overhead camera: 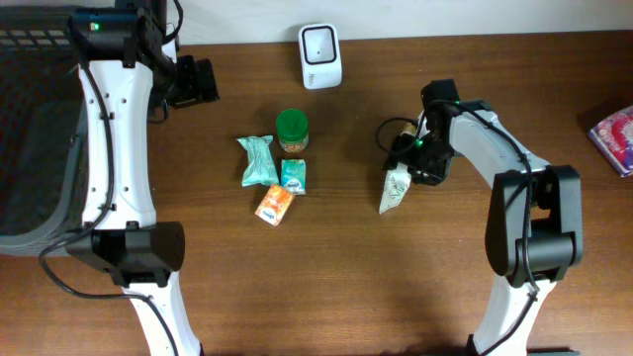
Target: Scan the item barcode
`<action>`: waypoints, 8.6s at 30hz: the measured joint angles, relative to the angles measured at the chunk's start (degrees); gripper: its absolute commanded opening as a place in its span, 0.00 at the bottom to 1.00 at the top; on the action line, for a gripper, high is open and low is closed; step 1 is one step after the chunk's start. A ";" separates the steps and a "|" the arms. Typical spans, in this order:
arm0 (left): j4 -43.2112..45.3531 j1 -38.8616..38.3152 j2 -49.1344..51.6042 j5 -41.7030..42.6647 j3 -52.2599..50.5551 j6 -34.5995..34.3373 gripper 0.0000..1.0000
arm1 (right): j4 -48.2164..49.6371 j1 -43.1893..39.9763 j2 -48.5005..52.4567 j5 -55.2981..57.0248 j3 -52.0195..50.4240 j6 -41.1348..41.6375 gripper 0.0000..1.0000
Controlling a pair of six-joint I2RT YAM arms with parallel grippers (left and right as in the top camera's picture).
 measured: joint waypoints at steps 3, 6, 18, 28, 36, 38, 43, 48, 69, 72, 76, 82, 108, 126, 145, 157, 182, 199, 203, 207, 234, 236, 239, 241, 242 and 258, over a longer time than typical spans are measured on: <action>0.00 0.00 0.00 0.00 0.00 0.00 0.99 | 0.74 2.21 0.00 0.74 -1.01 0.07 0.32; 0.00 0.00 0.00 0.00 0.00 0.00 0.99 | 1.92 3.45 -0.07 0.85 -1.46 0.26 0.04; 0.00 0.00 0.00 0.00 0.00 -0.02 0.99 | -17.40 9.20 0.55 27.21 10.27 2.86 0.05; -0.02 0.00 0.00 0.00 0.00 0.00 0.99 | -12.41 20.68 2.08 35.39 7.02 5.95 0.47; 0.04 0.00 0.00 -0.02 0.00 -0.02 0.99 | -18.86 19.45 2.10 31.50 18.51 4.57 0.77; -0.02 0.00 0.00 0.00 0.00 0.00 0.99 | -19.34 13.53 2.10 27.67 20.09 1.79 0.79; -0.02 0.00 0.00 0.00 0.00 -0.02 0.99 | -15.80 -1.07 2.16 -1.20 15.50 -20.52 0.78; 0.00 0.00 0.00 0.00 0.00 0.00 0.99 | -3.32 -2.40 2.91 -15.10 2.80 -26.08 0.59; -0.02 -0.02 0.00 0.00 0.00 0.00 0.99 | 42.69 1.16 4.26 -22.32 9.16 3.85 0.04; -0.02 -0.02 0.00 -0.02 0.00 -0.02 0.99 | 51.32 2.58 4.35 -18.93 9.14 9.90 0.04; 0.00 -0.02 0.00 -0.02 0.00 0.00 0.99 | 59.10 6.69 4.81 -11.19 9.07 12.15 0.04; 0.00 -0.07 0.00 -0.02 0.00 0.00 0.99 | 70.16 9.97 7.63 -2.25 9.88 20.92 0.04; -0.02 -0.11 0.00 -0.02 0.00 0.00 0.99 | 67.36 -0.72 17.29 -16.37 26.64 31.34 0.04; -0.02 -0.11 0.00 0.00 0.00 0.00 0.99 | -9.27 -43.71 6.69 1.33 27.45 -32.54 0.13; -0.02 -0.11 0.00 0.00 0.00 0.00 0.99 | -5.25 -40.15 7.06 22.23 27.28 -27.32 0.71; -0.02 -0.11 0.00 0.00 0.00 0.00 0.99 | 0.61 -38.75 14.53 22.91 27.04 -32.59 0.70; 0.00 -0.11 0.00 0.00 0.00 0.00 0.99 | -14.64 10.84 14.19 -11.89 28.61 -20.09 0.80; -0.02 -0.11 0.00 -0.02 0.00 0.00 0.99 | 1.79 24.22 13.64 -7.41 17.94 2.71 0.04; -0.02 -0.11 0.00 0.00 0.00 0.00 0.99 | -4.39 22.71 12.76 -7.50 17.90 1.01 0.04; -0.02 -0.11 0.00 0.00 0.00 -0.02 0.99 | -16.00 15.52 12.48 -14.73 18.34 -14.47 0.04; 0.00 -0.11 0.00 -0.02 0.00 0.00 0.99 | -9.81 10.56 9.16 -10.19 10.34 -22.69 0.33; 0.00 -0.11 0.00 -0.02 0.00 0.00 0.99 | -9.40 11.52 9.16 -9.46 9.79 -21.22 0.04; 0.00 -0.11 0.00 0.00 0.00 0.00 0.99 | -9.35 11.30 9.07 -11.28 9.66 -20.52 0.04; 0.00 -0.11 0.00 -0.02 0.00 0.00 0.99 | -9.44 10.80 9.29 -14.91 9.97 -20.37 0.04; -0.02 -0.11 0.00 0.00 0.00 0.00 0.99 | -9.57 10.34 9.55 -18.75 11.41 -20.37 0.04; -0.02 -0.11 0.00 -0.02 0.00 -0.02 0.99 | 1.70 -7.89 9.60 -68.46 22.53 -18.29 0.04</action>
